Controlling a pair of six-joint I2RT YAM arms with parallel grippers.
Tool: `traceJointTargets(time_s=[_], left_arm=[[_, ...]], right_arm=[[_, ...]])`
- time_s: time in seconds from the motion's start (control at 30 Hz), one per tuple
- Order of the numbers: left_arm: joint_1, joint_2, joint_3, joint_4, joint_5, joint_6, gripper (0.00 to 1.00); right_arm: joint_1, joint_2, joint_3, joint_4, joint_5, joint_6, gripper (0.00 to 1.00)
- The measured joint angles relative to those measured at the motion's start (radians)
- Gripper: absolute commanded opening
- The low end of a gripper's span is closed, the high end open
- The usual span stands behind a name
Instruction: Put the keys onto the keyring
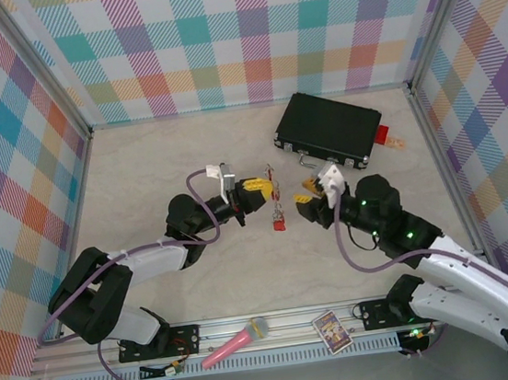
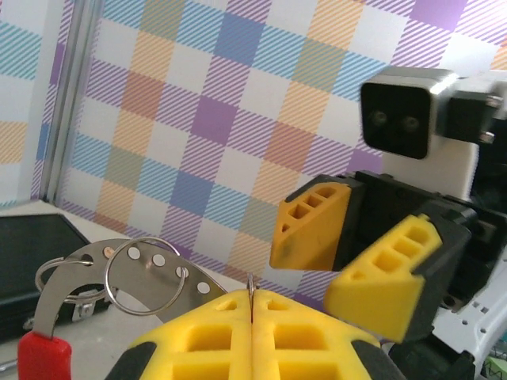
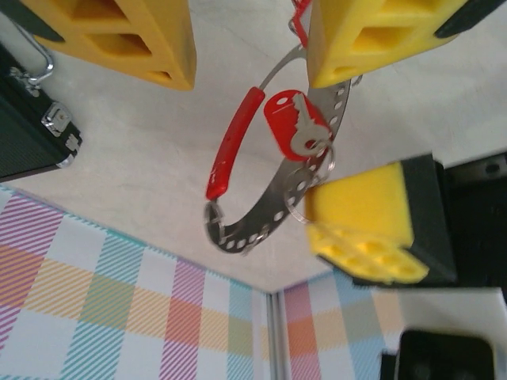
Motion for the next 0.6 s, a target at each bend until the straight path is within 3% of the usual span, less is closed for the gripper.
traceJointTargets(time_s=[0.17,0.33,0.6], left_arm=[[-0.013,0.01,0.032,0.007,-0.006,0.0,0.0],[-0.015,0.024,0.055,0.007,-0.008,-0.003,0.0],[-0.021,0.03,0.083,0.008,-0.018,-0.019,0.0]], right_arm=[[-0.131,0.035,0.0,0.112,-0.198,0.158,0.32],[-0.179,0.134,0.005,0.215,-0.385,0.282,0.27],[-0.24,0.227,0.01,0.392,-0.572,0.426,0.25]])
